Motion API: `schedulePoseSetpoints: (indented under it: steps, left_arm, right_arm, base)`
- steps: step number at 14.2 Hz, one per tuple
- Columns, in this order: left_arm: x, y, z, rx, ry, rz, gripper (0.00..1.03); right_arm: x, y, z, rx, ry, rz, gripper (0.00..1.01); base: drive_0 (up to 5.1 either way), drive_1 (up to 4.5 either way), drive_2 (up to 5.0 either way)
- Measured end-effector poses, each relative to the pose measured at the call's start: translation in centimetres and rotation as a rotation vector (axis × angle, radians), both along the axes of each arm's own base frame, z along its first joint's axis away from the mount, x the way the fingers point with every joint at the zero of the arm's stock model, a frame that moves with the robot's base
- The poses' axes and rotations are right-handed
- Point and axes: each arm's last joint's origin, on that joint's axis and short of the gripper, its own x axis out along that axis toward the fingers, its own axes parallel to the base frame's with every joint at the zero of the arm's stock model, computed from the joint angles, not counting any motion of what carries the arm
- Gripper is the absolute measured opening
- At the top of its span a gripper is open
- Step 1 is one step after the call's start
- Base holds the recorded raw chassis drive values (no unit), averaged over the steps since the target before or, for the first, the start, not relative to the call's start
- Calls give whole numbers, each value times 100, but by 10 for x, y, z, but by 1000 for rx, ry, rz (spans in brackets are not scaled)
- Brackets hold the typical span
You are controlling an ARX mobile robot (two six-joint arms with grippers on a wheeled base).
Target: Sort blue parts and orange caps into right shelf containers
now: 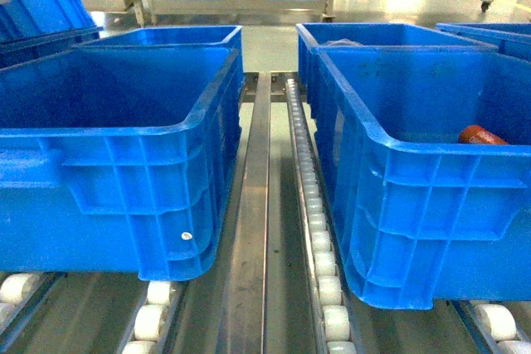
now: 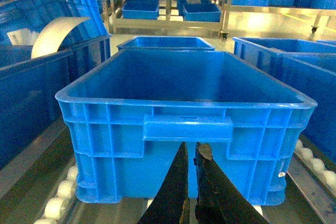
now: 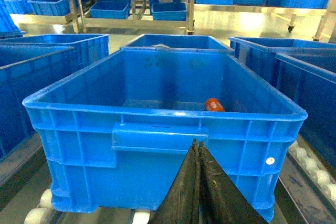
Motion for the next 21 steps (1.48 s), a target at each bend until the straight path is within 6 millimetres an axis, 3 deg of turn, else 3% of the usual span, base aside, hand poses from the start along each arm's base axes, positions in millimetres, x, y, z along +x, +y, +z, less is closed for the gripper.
schedulePoseSetpoints:
  steps: [1,2,4,5,7,21]
  left_arm:
    - [0,0,0,0,0,0,4]
    - [0,0,0,0,0,0,13]
    - [0,0,0,0,0,0,39]
    - [0,0,0,0,0,0,71]
    - [0,0,0,0,0,0,98]
    - [0,0,0,1,0,0,98]
  right_arm:
    - [0,0,0,0,-1,0,5]
    - [0,0,0,0,-1,0,14]
    - [0,0,0,0,-1,0,38]
    - [0,0,0,0,-1,0,73]
    - [0,0,0,1,-1,0,100]
    - [0,0,0,1,-1,0,98]
  base:
    - [0,0,0]
    - [0,0,0]
    - [0,0,0]
    - [0,0,0]
    - [0,0,0]
    - [0,0,0]
